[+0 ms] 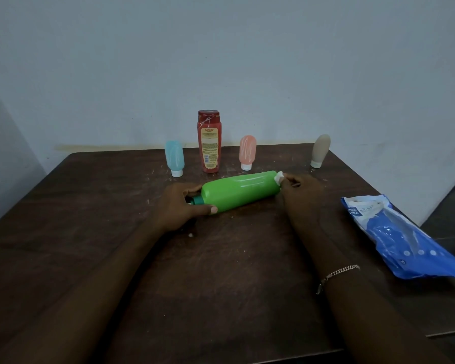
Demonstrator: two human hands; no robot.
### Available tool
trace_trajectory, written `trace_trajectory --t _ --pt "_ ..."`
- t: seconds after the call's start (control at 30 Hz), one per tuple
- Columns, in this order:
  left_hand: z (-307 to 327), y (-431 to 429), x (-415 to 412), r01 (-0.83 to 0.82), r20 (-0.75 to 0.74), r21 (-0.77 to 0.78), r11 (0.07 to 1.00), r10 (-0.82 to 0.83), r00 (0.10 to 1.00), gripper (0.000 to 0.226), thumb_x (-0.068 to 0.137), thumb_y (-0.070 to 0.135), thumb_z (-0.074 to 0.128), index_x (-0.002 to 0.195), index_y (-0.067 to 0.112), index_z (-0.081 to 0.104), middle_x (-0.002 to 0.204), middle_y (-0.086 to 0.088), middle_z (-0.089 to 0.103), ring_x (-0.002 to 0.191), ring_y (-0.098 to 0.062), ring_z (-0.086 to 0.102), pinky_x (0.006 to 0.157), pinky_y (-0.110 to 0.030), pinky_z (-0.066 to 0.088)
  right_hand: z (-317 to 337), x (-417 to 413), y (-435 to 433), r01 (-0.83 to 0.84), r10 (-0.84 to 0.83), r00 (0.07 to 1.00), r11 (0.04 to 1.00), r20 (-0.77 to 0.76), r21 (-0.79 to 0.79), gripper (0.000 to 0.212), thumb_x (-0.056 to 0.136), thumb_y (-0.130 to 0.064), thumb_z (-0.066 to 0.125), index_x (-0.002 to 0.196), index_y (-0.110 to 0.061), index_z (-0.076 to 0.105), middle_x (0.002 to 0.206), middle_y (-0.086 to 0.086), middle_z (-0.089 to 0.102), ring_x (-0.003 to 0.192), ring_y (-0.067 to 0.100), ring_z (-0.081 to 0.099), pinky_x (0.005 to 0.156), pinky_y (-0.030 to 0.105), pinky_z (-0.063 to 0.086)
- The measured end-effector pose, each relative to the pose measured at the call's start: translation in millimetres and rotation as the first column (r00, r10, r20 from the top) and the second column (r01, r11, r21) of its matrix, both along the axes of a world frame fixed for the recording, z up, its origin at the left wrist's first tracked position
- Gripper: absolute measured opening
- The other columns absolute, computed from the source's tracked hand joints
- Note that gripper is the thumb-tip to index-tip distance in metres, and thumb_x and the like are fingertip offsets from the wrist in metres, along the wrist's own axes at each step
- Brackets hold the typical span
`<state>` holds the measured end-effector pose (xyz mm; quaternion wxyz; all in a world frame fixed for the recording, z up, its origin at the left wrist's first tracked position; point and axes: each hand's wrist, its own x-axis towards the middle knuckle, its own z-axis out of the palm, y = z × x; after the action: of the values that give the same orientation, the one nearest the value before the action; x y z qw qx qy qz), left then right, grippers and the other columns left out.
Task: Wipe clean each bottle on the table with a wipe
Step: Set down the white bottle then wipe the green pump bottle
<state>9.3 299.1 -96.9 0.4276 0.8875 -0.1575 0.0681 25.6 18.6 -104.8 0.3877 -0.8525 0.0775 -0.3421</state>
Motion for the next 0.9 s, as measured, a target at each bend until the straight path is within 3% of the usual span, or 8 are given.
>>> trace_trajectory --t 0.1,0.2,0.3,0.4,0.53,0.73,0.9 --pt "-1 1 0 -0.009 0.022 -0.008 1.0 0.009 1.0 0.059 0.074 0.032 0.086 0.129 0.029 0.063 0.104 0.025 0.067 0.094 0.017 0.061 0.077 -0.006 0.045 9 -3 7 -0.072 0.062 0.995 0.987 -0.073 -0.145 0.023 0.092 -0.029 0.063 0.109 -0.017 0.074 0.098 0.005 0.068 0.086 0.021 0.063 0.07 0.024 0.037" --pt "-2 3 0 -0.011 0.032 -0.01 1.0 0.011 0.999 0.06 0.073 0.033 0.087 0.129 0.027 0.065 0.109 0.019 0.07 0.1 0.005 0.064 0.088 -0.022 0.052 6 -10 5 -0.202 0.194 0.978 0.972 -0.074 -0.119 0.021 0.088 -0.037 0.069 0.1 -0.021 0.077 0.087 -0.002 0.066 0.079 0.014 0.061 0.068 0.026 0.043" --pt "-2 1 -1 -0.01 0.03 -0.008 1.0 0.01 0.999 0.06 0.074 0.033 0.086 0.13 0.027 0.064 0.109 0.016 0.07 0.1 0.001 0.064 0.089 -0.025 0.053 2 -3 -2 -0.094 0.089 0.994 0.992 -0.068 -0.08 0.021 0.087 -0.03 0.068 0.102 -0.02 0.078 0.094 0.001 0.071 0.086 0.017 0.065 0.076 0.027 0.046" --pt "-3 2 0 -0.001 0.044 -0.001 1.0 0.001 0.999 0.059 0.073 0.034 0.087 0.128 0.032 0.064 0.109 0.015 0.072 0.102 -0.005 0.067 0.091 -0.03 0.054 7 0 4 -0.067 0.06 0.996 0.992 -0.064 -0.105 0.023 0.091 -0.024 0.064 0.108 -0.015 0.075 0.099 0.007 0.069 0.088 0.023 0.065 0.073 0.026 0.042" --pt "-1 1 0 0.001 0.042 0.008 1.0 -0.002 0.999 0.06 0.074 0.034 0.086 0.13 0.029 0.064 0.111 0.016 0.071 0.102 0.002 0.064 0.09 -0.023 0.052 3 -13 16 -0.266 0.265 0.964 0.955 -0.022 -0.133 0.02 0.088 -0.037 0.07 0.1 -0.023 0.077 0.084 -0.006 0.066 0.072 0.008 0.06 0.062 0.013 0.039" --pt "-1 3 -3 0.011 0.073 0.032 0.999 -0.014 0.997 0.056 0.075 0.036 0.086 0.128 0.03 0.066 0.107 0.018 0.072 0.1 -0.002 0.065 0.086 -0.021 0.051 8 -9 14 -0.098 0.094 0.994 0.992 -0.055 -0.074 0.024 0.091 -0.032 0.066 0.108 -0.018 0.076 0.094 0.003 0.067 0.082 0.016 0.06 0.07 0.026 0.043" --pt "0 2 -2 0.019 0.086 0.044 0.999 -0.023 0.996 0.055 0.076 0.032 0.086 0.127 0.031 0.065 0.097 0.03 0.065 0.097 0.014 0.06 0.076 0.0 0.043 8 -26 38 -0.365 0.372 0.928 0.903 -0.013 -0.225 0.02 0.09 -0.031 0.068 0.104 -0.02 0.077 0.089 -0.004 0.067 0.074 0.011 0.06 0.066 0.023 0.046"
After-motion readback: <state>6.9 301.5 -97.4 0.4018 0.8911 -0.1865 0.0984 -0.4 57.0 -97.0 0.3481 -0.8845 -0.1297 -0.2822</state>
